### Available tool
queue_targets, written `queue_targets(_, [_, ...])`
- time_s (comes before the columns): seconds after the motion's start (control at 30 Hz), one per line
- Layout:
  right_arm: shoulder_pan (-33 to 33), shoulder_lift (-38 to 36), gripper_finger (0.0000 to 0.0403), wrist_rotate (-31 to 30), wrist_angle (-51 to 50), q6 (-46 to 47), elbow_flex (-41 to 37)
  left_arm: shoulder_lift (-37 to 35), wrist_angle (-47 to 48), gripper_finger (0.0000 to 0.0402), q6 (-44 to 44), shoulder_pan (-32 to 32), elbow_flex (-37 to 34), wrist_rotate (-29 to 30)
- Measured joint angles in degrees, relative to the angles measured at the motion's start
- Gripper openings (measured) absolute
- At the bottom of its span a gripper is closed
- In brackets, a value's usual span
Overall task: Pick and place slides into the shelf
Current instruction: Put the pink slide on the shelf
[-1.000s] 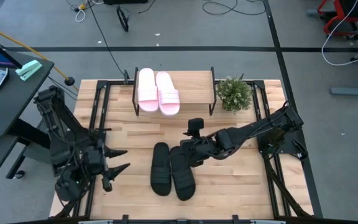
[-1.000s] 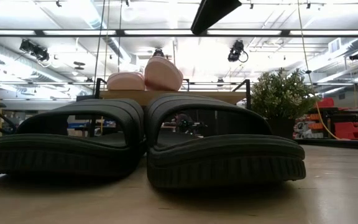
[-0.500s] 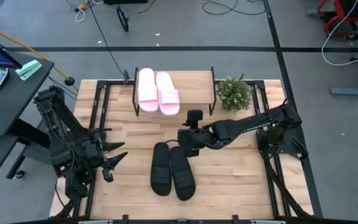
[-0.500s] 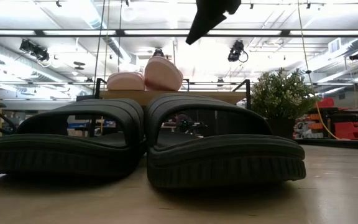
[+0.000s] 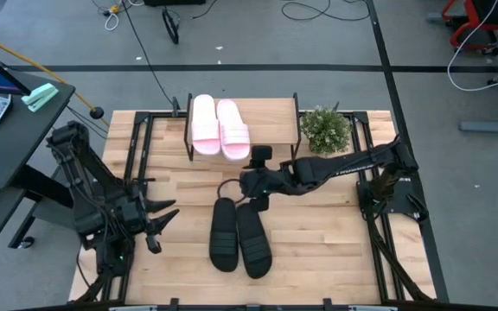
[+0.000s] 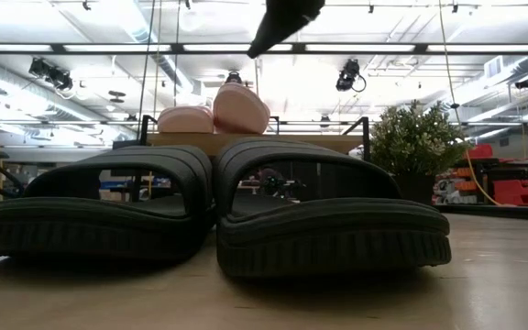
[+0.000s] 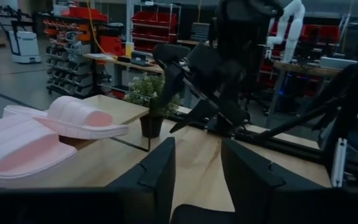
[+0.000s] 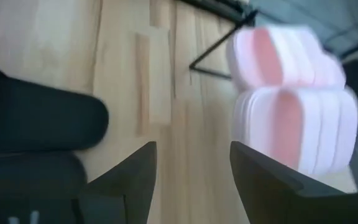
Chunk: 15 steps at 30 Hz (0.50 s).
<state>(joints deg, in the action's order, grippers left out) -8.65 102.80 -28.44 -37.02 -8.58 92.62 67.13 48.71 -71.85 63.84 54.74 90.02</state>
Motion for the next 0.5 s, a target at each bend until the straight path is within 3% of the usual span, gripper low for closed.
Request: queue_targets(0.5, [6.3, 3.9, 0.0209, 1.3, 6.3, -15.2, 0.0, 0.0, 0.1, 0.0104, -1.1, -2.5, 0.0, 0.0])
